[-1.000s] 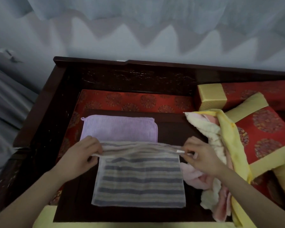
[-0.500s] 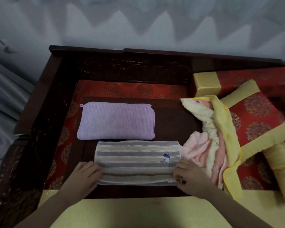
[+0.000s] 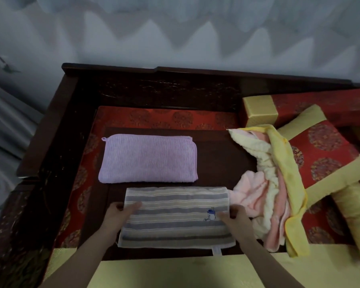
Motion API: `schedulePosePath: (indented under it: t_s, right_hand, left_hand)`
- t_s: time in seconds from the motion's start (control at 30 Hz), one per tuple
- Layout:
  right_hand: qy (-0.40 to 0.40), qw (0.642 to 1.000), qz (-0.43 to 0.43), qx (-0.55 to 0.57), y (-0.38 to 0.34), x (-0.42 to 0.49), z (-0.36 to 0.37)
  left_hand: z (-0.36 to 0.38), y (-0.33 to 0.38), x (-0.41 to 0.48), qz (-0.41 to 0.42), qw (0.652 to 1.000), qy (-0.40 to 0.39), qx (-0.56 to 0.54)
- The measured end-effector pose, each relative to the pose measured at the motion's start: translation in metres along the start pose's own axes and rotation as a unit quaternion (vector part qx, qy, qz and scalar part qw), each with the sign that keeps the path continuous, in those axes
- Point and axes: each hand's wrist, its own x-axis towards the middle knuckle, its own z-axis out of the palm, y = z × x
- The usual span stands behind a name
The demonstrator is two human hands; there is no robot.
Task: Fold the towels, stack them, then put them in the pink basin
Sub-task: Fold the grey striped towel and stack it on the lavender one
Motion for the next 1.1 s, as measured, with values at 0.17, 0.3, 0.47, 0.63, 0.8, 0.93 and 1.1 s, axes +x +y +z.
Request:
schedulePosePath:
  t_s: [0.17, 0.3, 0.47, 0.63, 0.8, 0.93, 1.1]
  right_hand:
    - [-0.123, 0.969, 0.107, 0.185, -0.009, 0.0, 0.0]
    - [-0.183, 0.97, -0.013, 0.159, -0.043, -0.014, -0.017]
    - [-0.137, 0.972, -0.112, 0.151, -0.124, 0.005, -0.018]
    - [-0.07, 0.989, -0.12, 0.057, -0.171, 0.069, 0.043]
    - [-0.027, 0.994, -0.098, -0.033, -0.17, 0.105, 0.083]
    - [-0.041, 0.991, -0.114, -0.059, -0.162, 0.109, 0.079]
    - [-0.026, 0.988, -0.15, -0.024, -0.15, 0.097, 0.022]
  left_hand:
    - [0.006, 0.022, -0.015, 0.074, 0.995, -0.064, -0.004]
    - [-0.009, 0.042, -0.035, 0.238, 0.971, -0.028, 0.011]
    - [-0.042, 0.106, -0.019, 0.289, 0.951, 0.107, 0.034]
    - [-0.063, 0.137, 0.054, 0.247, 0.959, 0.12, 0.069]
    - [-0.064, 0.133, 0.113, 0.16, 0.961, 0.148, 0.17]
    - [-0.056, 0.132, 0.111, 0.136, 0.954, 0.159, 0.214]
    - [-0.043, 0.145, 0.078, 0.286, 0.888, 0.244, 0.266]
